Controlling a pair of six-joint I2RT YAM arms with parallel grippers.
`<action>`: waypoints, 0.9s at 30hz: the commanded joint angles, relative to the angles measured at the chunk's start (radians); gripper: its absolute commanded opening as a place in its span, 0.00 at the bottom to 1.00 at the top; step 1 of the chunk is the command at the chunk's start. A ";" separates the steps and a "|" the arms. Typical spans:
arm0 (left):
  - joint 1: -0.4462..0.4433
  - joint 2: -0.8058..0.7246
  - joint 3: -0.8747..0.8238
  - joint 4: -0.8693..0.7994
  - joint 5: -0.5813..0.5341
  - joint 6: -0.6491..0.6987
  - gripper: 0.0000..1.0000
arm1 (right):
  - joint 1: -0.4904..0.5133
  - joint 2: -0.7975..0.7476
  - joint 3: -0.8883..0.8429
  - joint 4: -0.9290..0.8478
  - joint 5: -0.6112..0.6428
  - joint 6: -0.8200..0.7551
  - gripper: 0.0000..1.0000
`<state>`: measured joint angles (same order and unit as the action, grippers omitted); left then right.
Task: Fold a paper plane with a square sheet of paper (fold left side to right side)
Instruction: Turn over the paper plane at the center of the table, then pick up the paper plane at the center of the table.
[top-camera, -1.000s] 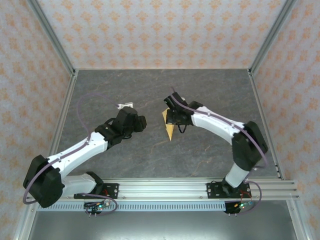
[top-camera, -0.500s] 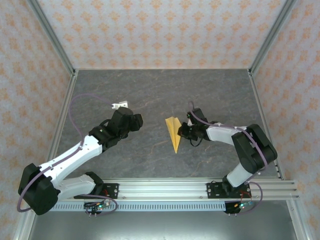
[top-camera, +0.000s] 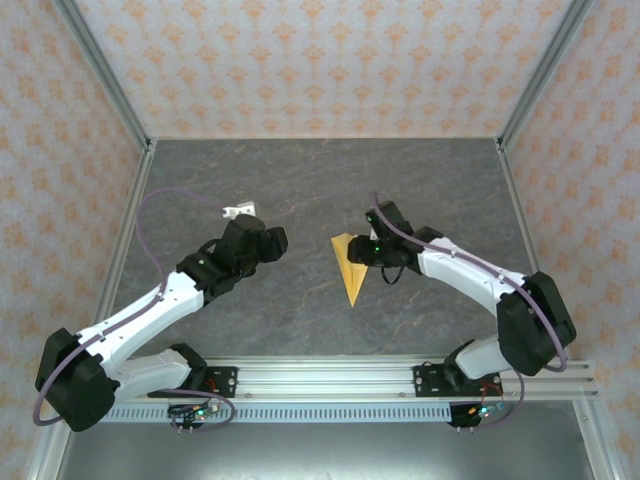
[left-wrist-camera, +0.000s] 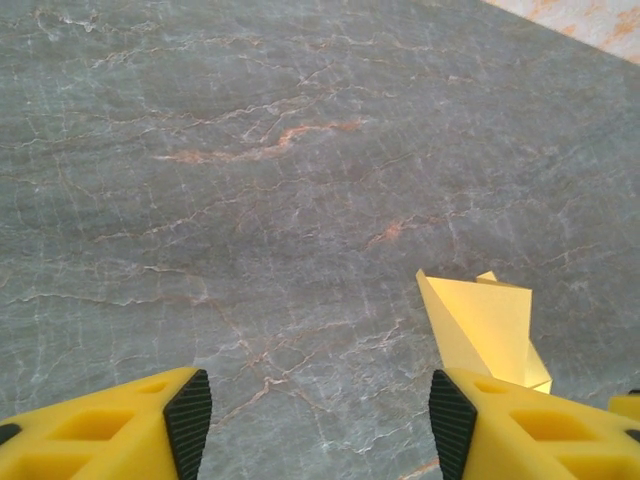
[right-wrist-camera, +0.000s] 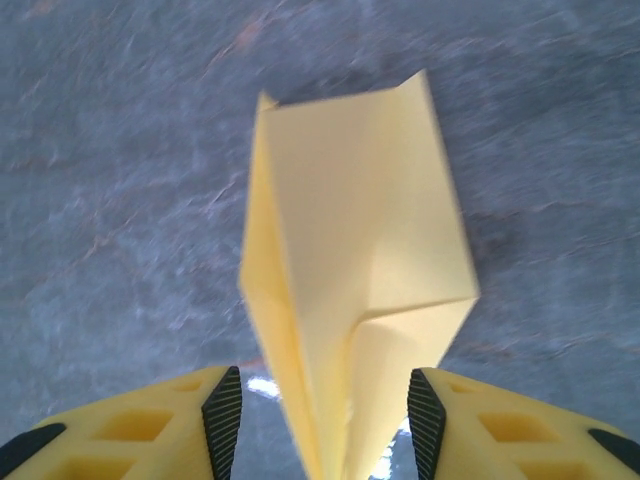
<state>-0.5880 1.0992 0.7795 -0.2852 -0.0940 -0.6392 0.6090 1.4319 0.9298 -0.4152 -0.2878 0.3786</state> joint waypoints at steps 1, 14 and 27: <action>0.006 -0.037 -0.027 0.057 -0.018 -0.010 0.67 | 0.038 0.054 0.023 -0.119 0.041 -0.009 0.52; 0.007 -0.044 -0.034 0.057 -0.002 0.004 0.77 | 0.079 0.207 0.087 -0.121 0.038 -0.014 0.51; 0.005 -0.033 -0.028 0.050 -0.002 0.006 0.77 | 0.084 0.178 0.111 -0.146 0.048 -0.017 0.49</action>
<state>-0.5880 1.0668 0.7582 -0.2565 -0.0856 -0.6376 0.6842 1.6527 1.0130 -0.5224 -0.2649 0.3721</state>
